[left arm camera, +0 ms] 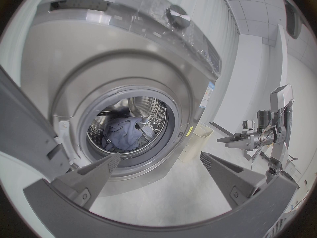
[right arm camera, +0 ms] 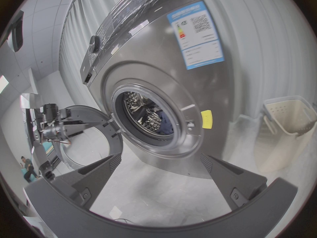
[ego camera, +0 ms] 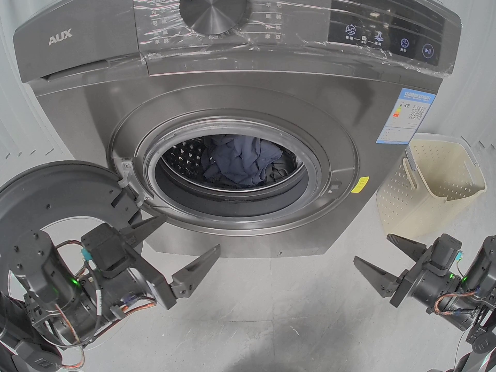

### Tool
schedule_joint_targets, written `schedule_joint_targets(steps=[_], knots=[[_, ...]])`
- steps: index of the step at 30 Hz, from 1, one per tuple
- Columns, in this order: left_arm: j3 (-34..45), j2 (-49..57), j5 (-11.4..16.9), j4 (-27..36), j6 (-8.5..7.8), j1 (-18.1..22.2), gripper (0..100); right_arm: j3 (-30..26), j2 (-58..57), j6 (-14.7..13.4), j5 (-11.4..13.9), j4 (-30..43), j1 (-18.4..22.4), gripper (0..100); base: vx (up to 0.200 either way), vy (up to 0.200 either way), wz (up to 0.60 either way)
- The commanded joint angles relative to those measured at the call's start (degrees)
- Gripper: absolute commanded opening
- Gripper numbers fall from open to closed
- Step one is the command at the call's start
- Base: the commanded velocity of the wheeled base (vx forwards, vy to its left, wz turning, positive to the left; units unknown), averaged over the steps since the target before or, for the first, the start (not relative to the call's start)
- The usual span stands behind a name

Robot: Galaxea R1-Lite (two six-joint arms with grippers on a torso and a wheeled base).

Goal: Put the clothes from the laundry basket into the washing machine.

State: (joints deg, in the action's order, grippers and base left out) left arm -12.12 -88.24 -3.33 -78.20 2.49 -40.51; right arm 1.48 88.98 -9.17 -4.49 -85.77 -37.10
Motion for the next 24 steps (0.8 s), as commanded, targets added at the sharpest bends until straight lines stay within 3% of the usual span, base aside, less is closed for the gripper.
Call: schedule_joint_targets(steps=[1, 6, 12, 18, 20, 24], knots=[[3.5, 8.0, 0.3, 0.9, -0.29, 3.2, 100, -1.5, -7.3, 1.3, 0.4, 3.5, 5.0, 100, 0.000, 0.000, 0.00], [6.6, 12.8, 1.0, 2.3, -0.11, 5.5, 100, -1.5, -12.8, 2.0, -0.2, 13.4, 5.4, 100, -0.080, 0.000, 0.00], [12.1, 19.4, 0.1, 3.5, -0.55, 5.5, 100, -1.5, -17.3, 1.8, -0.6, 17.0, 5.5, 100, -0.133, 0.000, 0.00], [12.1, 28.0, 0.1, 13.4, -0.73, 8.6, 100, -1.5, -22.2, 0.9, -3.5, 22.9, 6.3, 100, -0.067, 0.000, 0.00], [12.1, 34.4, 0.3, 21.9, -0.90, 10.1, 100, -1.5, -26.3, -0.9, -5.5, 26.9, 6.9, 100, -0.100, 0.000, 0.00], [12.1, 40.4, 0.3, 29.9, -0.55, 13.4, 100, -1.5, -29.5, -1.7, -6.6, 28.7, 8.8, 100, -0.100, 0.000, 0.00]])
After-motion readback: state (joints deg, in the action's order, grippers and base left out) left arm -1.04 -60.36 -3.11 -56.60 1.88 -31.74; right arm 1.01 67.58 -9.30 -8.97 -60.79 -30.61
